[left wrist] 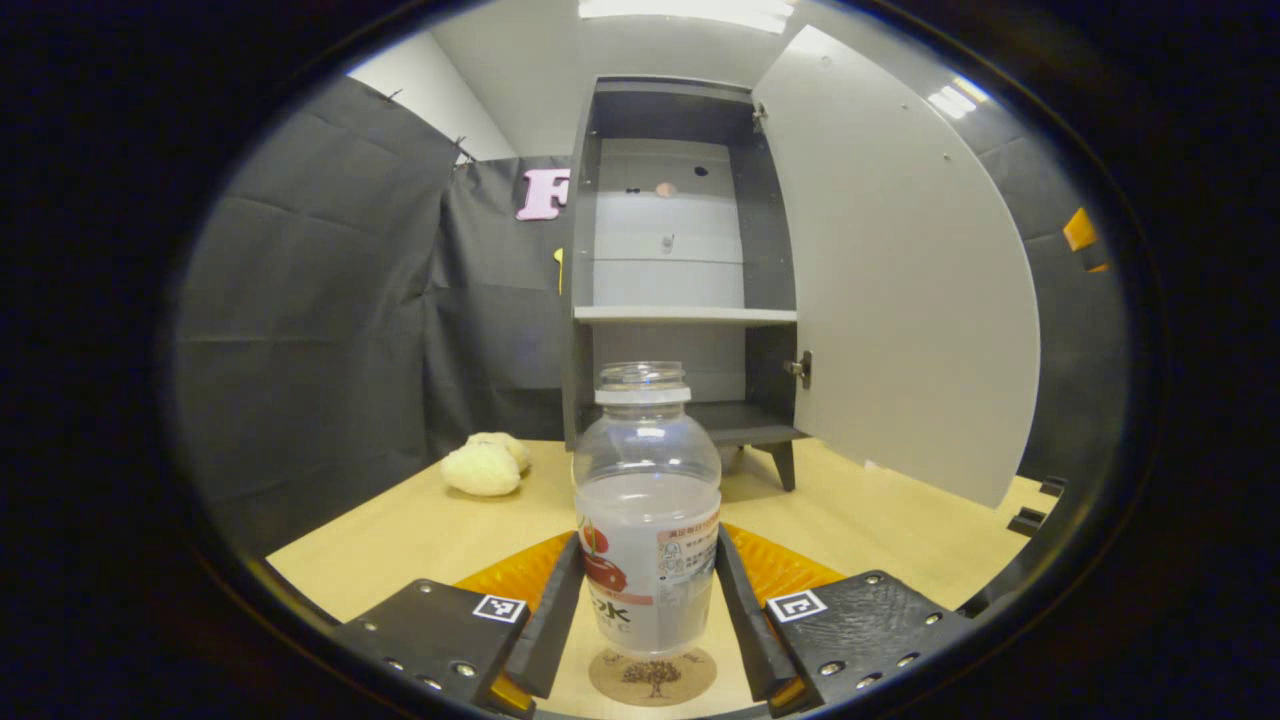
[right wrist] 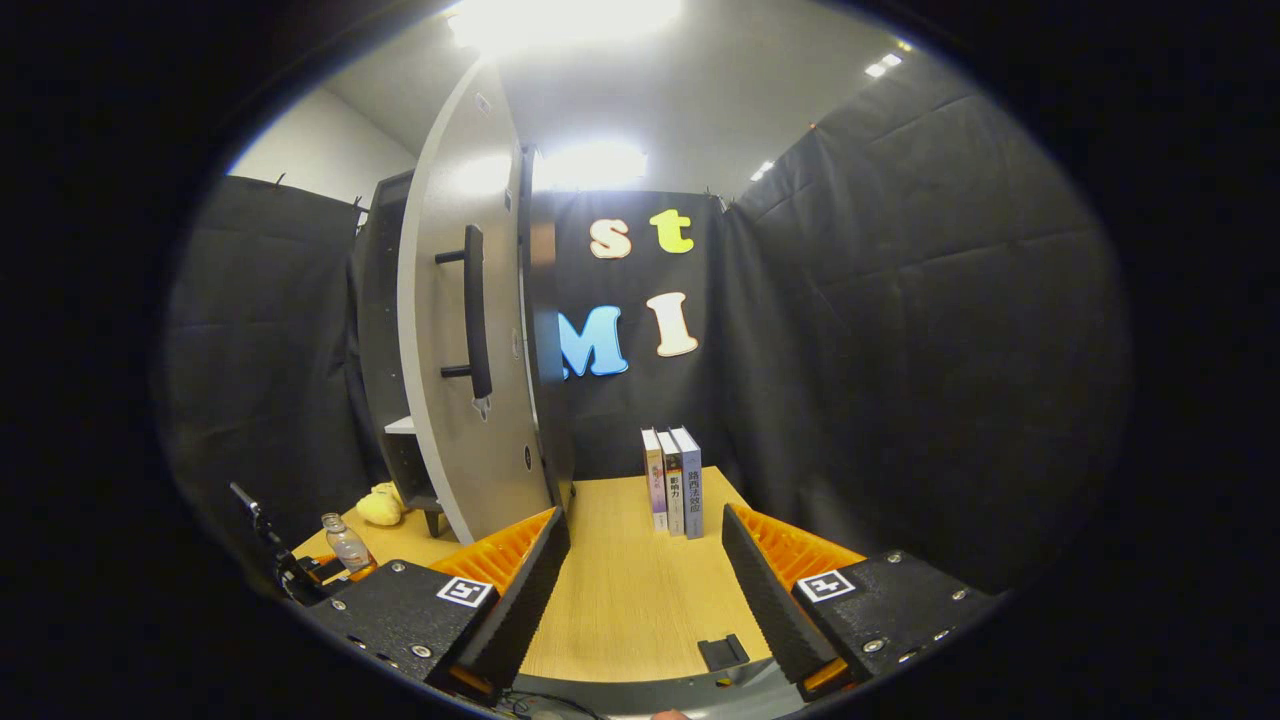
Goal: Open the cabinet door with the right hand, grasp the bottle in the cabinet with the left hand and place it on the coaster, then close the cabinet door with the right hand.
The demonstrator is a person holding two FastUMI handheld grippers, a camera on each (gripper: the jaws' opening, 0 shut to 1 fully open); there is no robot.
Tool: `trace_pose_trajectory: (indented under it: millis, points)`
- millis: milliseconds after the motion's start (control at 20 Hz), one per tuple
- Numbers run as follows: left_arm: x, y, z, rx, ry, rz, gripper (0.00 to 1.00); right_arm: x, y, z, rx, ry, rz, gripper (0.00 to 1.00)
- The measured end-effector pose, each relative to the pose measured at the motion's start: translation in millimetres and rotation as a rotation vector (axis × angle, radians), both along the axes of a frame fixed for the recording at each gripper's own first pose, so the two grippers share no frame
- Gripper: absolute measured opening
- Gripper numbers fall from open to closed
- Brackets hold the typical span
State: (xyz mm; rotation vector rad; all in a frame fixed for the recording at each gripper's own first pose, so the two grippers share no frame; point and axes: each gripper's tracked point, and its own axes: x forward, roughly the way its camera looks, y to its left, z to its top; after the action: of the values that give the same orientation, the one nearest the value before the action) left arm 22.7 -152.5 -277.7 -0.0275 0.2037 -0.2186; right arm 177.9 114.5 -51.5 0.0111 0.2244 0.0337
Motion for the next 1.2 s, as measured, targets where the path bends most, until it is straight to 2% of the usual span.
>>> trace_pose_trajectory:
  millis: [50, 100, 150, 250, 400, 450, 500, 650, 750, 800, 850, 900, 950, 1050, 1200]
  points:
    - [-1, 0, -7, 0.005, 0.009, 0.002, 0.72, 1, 1, -2, -0.007, 0.003, 0.003, 0.91]
    - [-3, 0, -13, 0.009, 0.016, 0.003, 0.72, 2, 2, -2, -0.016, 0.007, 0.007, 0.94]
    - [-5, 0, -18, 0.014, 0.023, 0.005, 0.72, 3, 3, -3, -0.022, 0.009, 0.01, 0.91]
    - [-14, 0, -29, 0.018, 0.032, 0.01, 0.72, 3, 5, -6, -0.03, 0.015, 0.016, 0.95]
    - [-20, 0, -40, 0.02, 0.047, 0.012, 0.72, 6, 9, -11, -0.043, 0.03, 0.028, 0.95]
    - [-20, 1, -43, 0.023, 0.052, 0.014, 0.72, 7, 11, -13, -0.052, 0.034, 0.034, 0.92]
    - [-22, 3, -46, 0.024, 0.055, 0.02, 0.72, 7, 12, -13, -0.058, 0.037, 0.041, 0.95]
    - [-28, 6, -47, 0.016, 0.045, 0.04, 0.72, 11, 16, -13, -0.061, 0.035, 0.053, 0.94]
    - [-31, 7, -49, 0.015, 0.039, 0.044, 0.67, 13, 18, -15, -0.057, 0.037, 0.057, 0.95]
    - [-31, 7, -49, 0.018, 0.041, 0.041, 0.72, 13, 19, -16, -0.056, 0.041, 0.06, 0.92]
    - [-31, 7, -49, 0.023, 0.046, 0.04, 0.77, 14, 21, -17, -0.055, 0.044, 0.064, 0.95]
    - [-30, 7, -49, 0.029, 0.053, 0.043, 0.77, 14, 22, -17, -0.056, 0.044, 0.069, 0.92]
    - [-29, 9, -48, 0.036, 0.063, 0.049, 0.77, 15, 23, -17, -0.055, 0.043, 0.073, 0.95]
    - [-31, 11, -45, 0.049, 0.069, 0.061, 0.81, 17, 26, -16, -0.053, 0.039, 0.081, 0.95]
    - [-32, 9, -36, 0.059, 0.087, 0.063, 0.8, 21, 30, -12, -0.035, 0.031, 0.09, 0.95]
